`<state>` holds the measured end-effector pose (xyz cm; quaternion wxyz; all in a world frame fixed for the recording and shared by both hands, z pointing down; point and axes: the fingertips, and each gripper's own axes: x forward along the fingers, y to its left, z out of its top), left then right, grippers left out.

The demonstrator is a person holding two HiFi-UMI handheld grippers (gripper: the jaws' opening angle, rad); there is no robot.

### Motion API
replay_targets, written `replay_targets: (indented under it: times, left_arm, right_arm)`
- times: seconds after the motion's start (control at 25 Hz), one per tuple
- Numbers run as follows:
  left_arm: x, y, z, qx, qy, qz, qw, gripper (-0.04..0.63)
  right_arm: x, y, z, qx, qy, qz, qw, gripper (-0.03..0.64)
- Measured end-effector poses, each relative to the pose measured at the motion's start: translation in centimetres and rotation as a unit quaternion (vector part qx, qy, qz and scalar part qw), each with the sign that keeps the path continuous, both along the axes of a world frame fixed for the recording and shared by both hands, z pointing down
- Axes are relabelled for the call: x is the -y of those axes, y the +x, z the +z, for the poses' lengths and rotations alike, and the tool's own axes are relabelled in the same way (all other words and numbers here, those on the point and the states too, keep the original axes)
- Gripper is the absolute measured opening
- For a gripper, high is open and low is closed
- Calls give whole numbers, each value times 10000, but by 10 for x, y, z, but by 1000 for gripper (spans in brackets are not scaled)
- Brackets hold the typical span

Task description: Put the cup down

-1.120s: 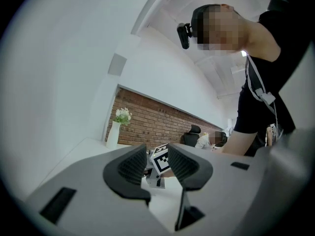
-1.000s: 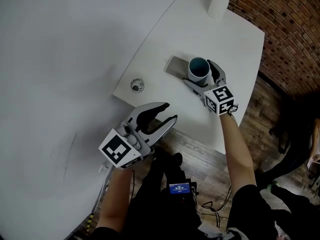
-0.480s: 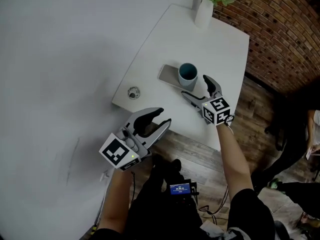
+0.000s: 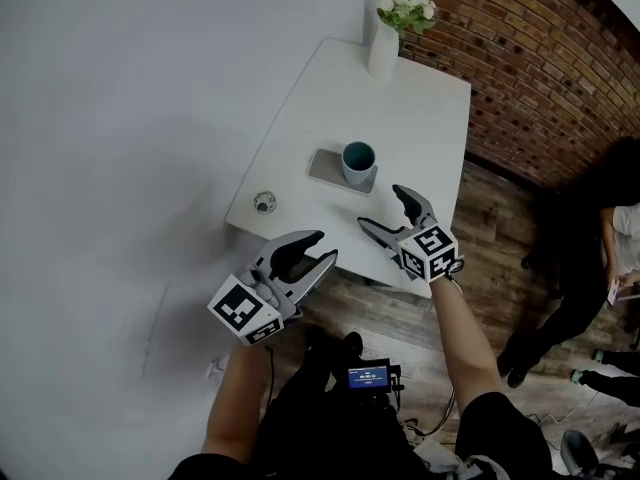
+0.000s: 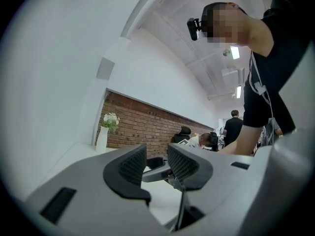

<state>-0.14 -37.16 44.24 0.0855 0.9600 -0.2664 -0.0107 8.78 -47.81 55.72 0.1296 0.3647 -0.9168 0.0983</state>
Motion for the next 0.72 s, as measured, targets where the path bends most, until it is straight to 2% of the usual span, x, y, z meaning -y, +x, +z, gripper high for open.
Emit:
replay_targets:
  times: [0.52,0.72]
  left_arm:
    - [-24,5,-11,119,83,274,9995,140]
    - [-35,6,-16,144,94,324,9993,141]
  right_arm:
    - [-81,0,-57,214,243,151,9994,223]
    - [-104,8,-80,320,336,338,9984,154]
